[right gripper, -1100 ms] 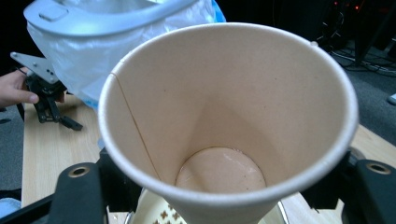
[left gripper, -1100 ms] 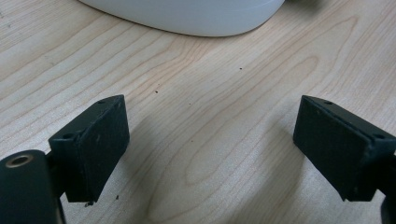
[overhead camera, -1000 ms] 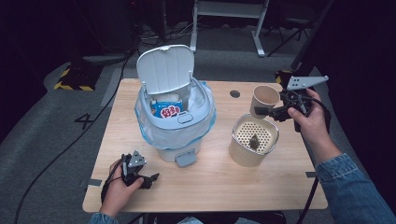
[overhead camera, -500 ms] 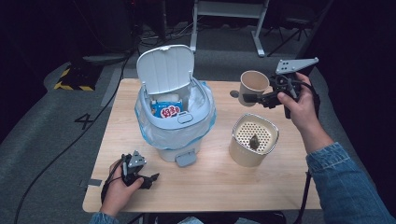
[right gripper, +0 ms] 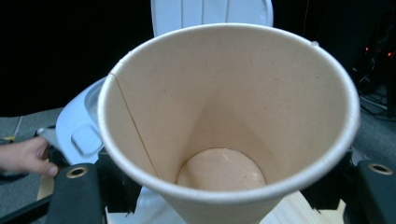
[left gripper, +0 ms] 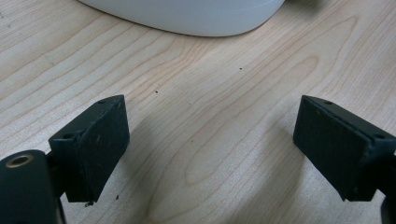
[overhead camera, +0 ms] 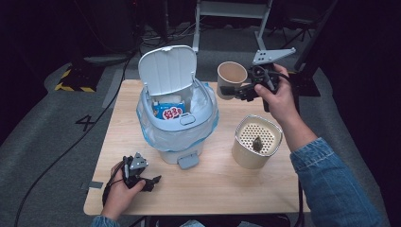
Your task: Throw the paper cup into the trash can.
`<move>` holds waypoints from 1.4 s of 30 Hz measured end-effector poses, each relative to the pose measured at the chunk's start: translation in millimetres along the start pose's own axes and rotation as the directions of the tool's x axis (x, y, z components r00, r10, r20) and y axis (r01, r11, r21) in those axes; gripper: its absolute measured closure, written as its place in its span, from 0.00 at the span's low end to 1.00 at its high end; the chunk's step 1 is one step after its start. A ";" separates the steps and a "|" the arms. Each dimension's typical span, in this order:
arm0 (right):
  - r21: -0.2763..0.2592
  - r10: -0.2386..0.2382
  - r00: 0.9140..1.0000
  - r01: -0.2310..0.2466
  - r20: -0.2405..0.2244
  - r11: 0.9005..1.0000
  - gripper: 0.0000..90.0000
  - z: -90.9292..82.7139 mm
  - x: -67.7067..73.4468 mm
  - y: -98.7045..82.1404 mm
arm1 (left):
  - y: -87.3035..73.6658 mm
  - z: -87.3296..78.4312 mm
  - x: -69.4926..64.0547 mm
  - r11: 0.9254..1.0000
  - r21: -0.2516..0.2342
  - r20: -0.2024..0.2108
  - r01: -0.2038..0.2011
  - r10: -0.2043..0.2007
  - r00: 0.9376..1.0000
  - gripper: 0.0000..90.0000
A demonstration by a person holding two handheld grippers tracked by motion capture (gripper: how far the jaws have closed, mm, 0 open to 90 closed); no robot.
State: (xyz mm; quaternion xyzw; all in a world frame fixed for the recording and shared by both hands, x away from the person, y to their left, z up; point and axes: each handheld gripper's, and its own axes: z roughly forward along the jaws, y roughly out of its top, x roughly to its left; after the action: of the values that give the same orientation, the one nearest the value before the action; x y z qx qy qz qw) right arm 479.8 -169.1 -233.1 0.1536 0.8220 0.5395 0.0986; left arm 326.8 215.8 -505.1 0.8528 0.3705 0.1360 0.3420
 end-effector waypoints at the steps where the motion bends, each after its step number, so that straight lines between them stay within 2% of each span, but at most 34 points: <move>1: -0.012 0.002 1.000 -0.002 -0.002 1.000 0.32 4.1 0.9 1.5 | 0.0 0.0 0.0 1.000 0.000 0.000 0.000 0.000 1.000 0.12; 11: -0.051 0.043 0.997 -0.046 -0.060 0.998 0.32 48.3 9.4 12.2 | 0.0 0.1 -0.2 1.000 -0.001 -0.001 0.002 -0.002 1.000 0.12; 17: -0.024 0.032 0.997 -0.034 -0.070 0.999 0.32 73.5 17.9 15.5 | 0.1 0.3 0.0 1.000 -0.003 0.002 0.003 -0.003 1.000 0.12; 22: 0.021 0.018 0.997 -0.017 -0.071 1.000 0.32 93.1 24.0 13.2 | 0.1 0.3 0.2 1.000 -0.002 0.001 0.000 0.000 1.000 0.12; 26: 0.054 0.011 0.997 -0.007 -0.080 0.999 0.31 102.3 26.9 11.5 | 0.1 0.3 0.2 1.000 -0.002 0.002 0.000 0.000 1.000 0.12; 28: 0.072 0.008 0.995 -0.001 -0.102 0.997 0.31 106.2 27.5 10.1 | 0.1 0.2 0.2 1.000 -0.002 0.001 -0.001 0.001 1.000 0.12; 29: 0.082 0.007 0.993 0.003 -0.117 0.997 0.28 108.2 27.9 9.1 | 0.1 0.2 0.2 1.000 -0.003 0.001 -0.001 0.001 1.000 0.12; 31: 0.105 -0.016 0.994 0.027 -0.110 0.994 0.14 112.9 30.3 7.1 | 0.1 0.3 0.2 1.000 -0.002 0.002 0.000 0.000 1.000 0.12; 32: 0.113 -0.027 0.995 0.038 -0.097 0.993 0.15 114.1 31.6 6.4 | 0.1 0.3 0.2 1.000 -0.002 0.002 0.000 0.000 1.000 0.12; 33: 0.116 -0.038 0.994 0.049 -0.099 0.992 0.20 115.8 33.1 5.5 | 0.1 0.2 0.2 1.000 -0.002 0.001 -0.001 0.001 1.000 0.12; 34: 0.115 -0.036 0.994 0.048 -0.106 0.992 0.20 116.9 33.6 5.4 | 0.2 0.1 0.3 1.000 -0.002 -0.001 -0.003 0.003 1.000 0.12; 35: 0.112 -0.033 0.994 0.044 -0.103 0.993 0.16 117.3 34.4 5.7 | 0.1 0.2 0.2 1.000 -0.002 -0.001 -0.002 0.002 1.000 0.12; 37: 0.099 -0.038 0.994 0.047 -0.098 0.994 0.19 116.7 36.2 7.2 | 0.1 0.2 0.1 1.000 -0.003 0.000 -0.001 0.001 1.000 0.12; 38: 0.094 -0.041 0.994 0.051 -0.098 0.994 0.17 115.9 37.1 8.0 | 0.1 0.3 0.0 1.000 -0.003 0.002 0.002 -0.002 1.000 0.12; 42: 0.081 -0.051 0.994 0.060 -0.100 0.995 0.18 109.2 38.5 10.5 | 0.1 0.3 0.0 1.000 -0.003 0.002 0.002 -0.002 1.000 0.12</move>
State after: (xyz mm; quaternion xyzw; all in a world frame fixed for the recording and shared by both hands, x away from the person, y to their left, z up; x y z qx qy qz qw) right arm 481.1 -57.8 -266.9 0.1081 0.8516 0.5086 0.0666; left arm 326.9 215.6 -505.2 0.8520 0.3709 0.1354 0.3436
